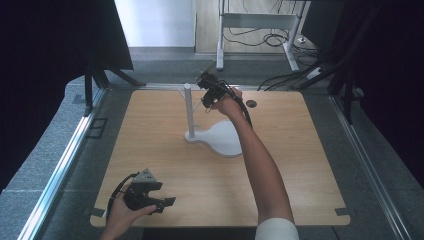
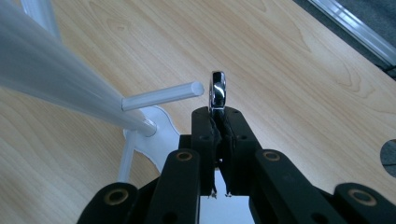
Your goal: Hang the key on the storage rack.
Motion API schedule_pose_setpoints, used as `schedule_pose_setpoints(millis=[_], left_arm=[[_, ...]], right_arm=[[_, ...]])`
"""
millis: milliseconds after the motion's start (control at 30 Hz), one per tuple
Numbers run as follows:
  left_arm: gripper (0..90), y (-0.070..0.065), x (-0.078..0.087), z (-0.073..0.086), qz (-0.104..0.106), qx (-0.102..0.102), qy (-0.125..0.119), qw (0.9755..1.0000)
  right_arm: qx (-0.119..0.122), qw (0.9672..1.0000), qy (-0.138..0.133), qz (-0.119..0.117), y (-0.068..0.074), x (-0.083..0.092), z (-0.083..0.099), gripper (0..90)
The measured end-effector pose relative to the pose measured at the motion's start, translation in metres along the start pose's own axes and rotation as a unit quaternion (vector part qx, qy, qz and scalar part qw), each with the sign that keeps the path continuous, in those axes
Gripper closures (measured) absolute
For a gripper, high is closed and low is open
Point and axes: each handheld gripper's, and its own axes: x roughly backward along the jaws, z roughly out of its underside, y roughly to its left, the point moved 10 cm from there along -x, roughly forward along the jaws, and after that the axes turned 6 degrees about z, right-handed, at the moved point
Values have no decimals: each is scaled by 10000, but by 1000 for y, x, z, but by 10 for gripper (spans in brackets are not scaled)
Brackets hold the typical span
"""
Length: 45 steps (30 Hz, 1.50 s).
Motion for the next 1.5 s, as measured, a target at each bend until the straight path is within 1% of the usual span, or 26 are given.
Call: schedule_pose_setpoints(millis=[67,267,367,600,767,833,933,1067,1133,1167,1200,1233,1400,1433,1467,1500], left_arm=[[232,0,0,0,4,0,10,10000],[231,1,0,0,-9,3,16,10000],[231,0,0,0,-8,-1,19,10000],[231,1,-1,1,-9,16,35,10000],[231,2,-2,2,-24,12,50,10000],[231,3,-1,2,-24,9,59,10000],[231,3,-1,2,-25,18,28,10000],[231,4,0,2,-35,31,25,10000],[231,5,0,2,-48,36,28,10000],[231,5,0,2,-48,36,28,10000],[231,5,0,2,-47,21,45,10000],[231,5,-1,2,-59,27,44,10000],[231,5,-1,3,-77,24,56,10000],[231,5,-1,3,-77,24,56,10000],[231,6,-1,3,-87,30,64,9999],[231,6,-1,3,-93,34,67,9999]], right_arm=[[51,10000,-18,44,1,1,-1,842],[121,9999,-57,43,9,4,-3,841],[182,9997,-44,128,11,4,-2,841],[145,9998,-94,58,16,2,2,838],[210,9997,-137,-11,23,2,3,781],[210,9997,-119,-69,26,4,4,719],[182,9996,-209,-114,28,9,6,651],[127,9991,-387,-125,27,16,10,562],[114,9987,-473,-180,29,19,13,537],[114,9987,-473,-180,29,19,13,537],[93,9983,-531,-230,30,22,15,537],[106,9976,-615,-294,31,26,21,525],[110,9953,-854,-435,33,37,42,510],[110,9953,-854,-435,33,37,42,510],[183,9954,-855,-403,33,39,54,502],[219,9954,-852,-387,33,41,61,501]])
